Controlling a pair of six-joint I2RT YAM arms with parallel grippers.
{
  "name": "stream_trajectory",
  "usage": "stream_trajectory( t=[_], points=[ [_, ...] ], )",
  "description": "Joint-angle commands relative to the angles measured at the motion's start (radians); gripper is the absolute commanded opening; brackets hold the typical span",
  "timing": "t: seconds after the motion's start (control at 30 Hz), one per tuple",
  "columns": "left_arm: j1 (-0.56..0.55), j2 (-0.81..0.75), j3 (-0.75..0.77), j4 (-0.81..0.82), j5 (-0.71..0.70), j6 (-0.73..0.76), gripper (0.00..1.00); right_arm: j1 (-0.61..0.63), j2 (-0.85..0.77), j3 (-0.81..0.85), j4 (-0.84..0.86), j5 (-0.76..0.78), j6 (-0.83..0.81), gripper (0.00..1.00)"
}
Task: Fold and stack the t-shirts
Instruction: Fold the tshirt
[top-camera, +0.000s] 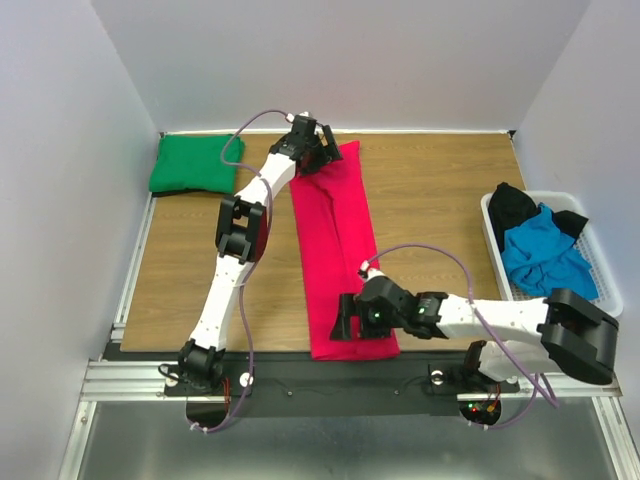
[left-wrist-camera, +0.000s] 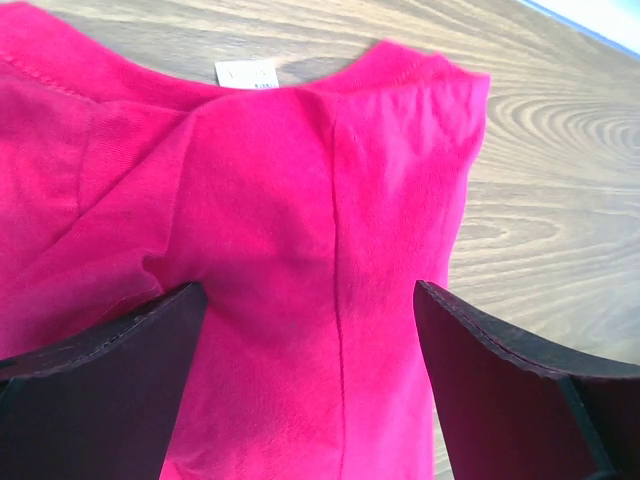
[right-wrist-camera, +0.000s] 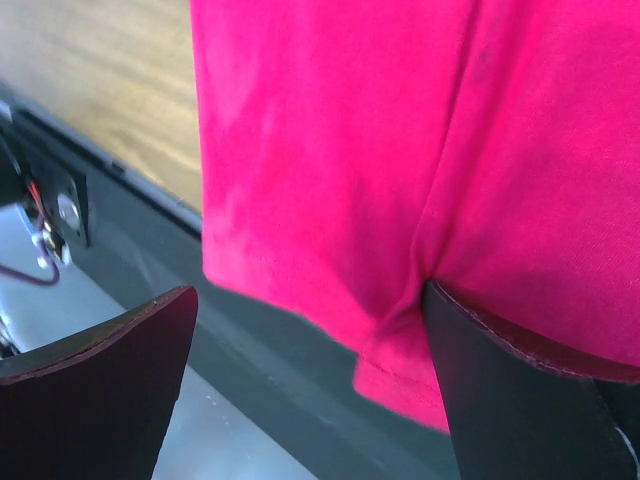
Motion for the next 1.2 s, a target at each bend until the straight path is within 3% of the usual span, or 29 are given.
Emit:
stream_trajectory(
  t=[0.0, 0.37, 0.5, 0.7, 0.77, 1.0, 1.07, 1.1, 1.17],
  points=[
    [0.017, 0.059, 0.035, -0.011, 0.024, -0.026, 0.99, 0.116, 0.078, 0.05, -0.02, 0.016, 0.055, 1.0],
    [0.049, 0.091, 0.053, 0.098, 0.07, -0.114, 0.99, 0.205, 0.265, 0.189, 0.066, 0.031, 0.032, 1.0],
    [0.048, 0.079, 0.061, 0.118, 0.122, -0.114, 0.99, 0.206, 0.212, 0.21, 0.053, 0.067, 0.003, 1.0],
    [0.048, -0.146, 0.021, 0.066, 0.088, -0.068, 0.99, 0.208, 0.122, 0.262, 0.01, 0.03, -0.103, 1.0],
    [0.046, -0.285, -0.012, 0.047, 0.088, -0.059, 0.99, 0.208, 0.097, 0.262, -0.012, 0.024, -0.112, 1.0],
    [0.0, -0.77, -0.326, -0.083, -0.029, 0.093, 0.99, 0.206, -0.027, 0.205, -0.118, 0.071, -0.054, 1.0],
    [-0.008, -0.972, -0.567, -0.085, -0.103, 0.089, 0.99, 0.206, -0.066, 0.181, -0.188, 0.102, -0.021, 1.0],
    [-0.026, -1.113, -0.767, -0.08, -0.181, 0.063, 0.99, 0.206, -0.081, 0.17, -0.211, 0.128, 0.007, 1.0],
    [-0.046, -1.256, -0.976, -0.066, -0.235, 0.02, 0.99, 0.208, -0.106, 0.145, -0.256, 0.143, 0.03, 1.0]
  ],
)
